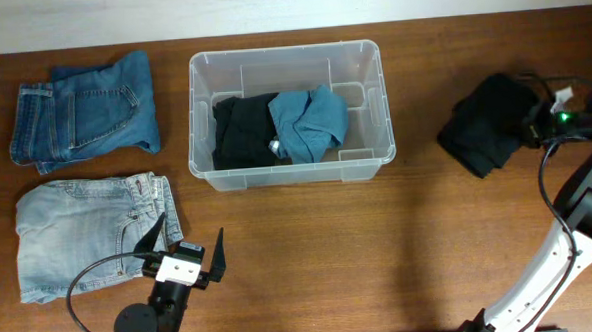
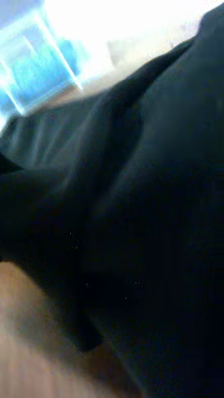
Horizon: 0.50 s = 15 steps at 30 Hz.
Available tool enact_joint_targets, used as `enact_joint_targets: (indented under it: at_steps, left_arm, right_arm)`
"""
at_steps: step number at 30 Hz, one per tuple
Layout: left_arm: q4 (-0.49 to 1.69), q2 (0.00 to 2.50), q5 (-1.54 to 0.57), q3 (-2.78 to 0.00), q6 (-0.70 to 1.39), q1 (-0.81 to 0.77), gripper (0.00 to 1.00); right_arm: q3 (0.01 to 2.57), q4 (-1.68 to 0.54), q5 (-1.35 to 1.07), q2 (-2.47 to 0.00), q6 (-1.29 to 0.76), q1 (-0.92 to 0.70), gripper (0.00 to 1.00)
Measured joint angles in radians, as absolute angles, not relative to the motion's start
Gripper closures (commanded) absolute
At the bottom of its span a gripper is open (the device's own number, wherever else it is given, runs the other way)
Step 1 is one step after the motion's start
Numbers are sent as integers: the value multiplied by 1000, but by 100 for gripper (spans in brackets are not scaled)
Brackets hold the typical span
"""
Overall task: Pack container
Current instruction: 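Lift the black garment with the right gripper, then carry the black garment over the container and lower it in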
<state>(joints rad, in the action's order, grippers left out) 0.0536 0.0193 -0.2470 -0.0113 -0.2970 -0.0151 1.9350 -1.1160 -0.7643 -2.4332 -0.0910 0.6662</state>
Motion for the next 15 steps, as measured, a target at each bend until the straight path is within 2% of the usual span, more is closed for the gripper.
enact_joint_targets:
  at_steps: [10, 15]
  left_arm:
    - [54, 20, -247, -11, -297, -15, 1]
    - [54, 20, -247, -11, -297, -15, 1]
  right_arm:
    - [2111, -1357, -1235, -2418, 24, 729, 96]
    - [2197, -1436, -1312, -2289, 40, 695, 96]
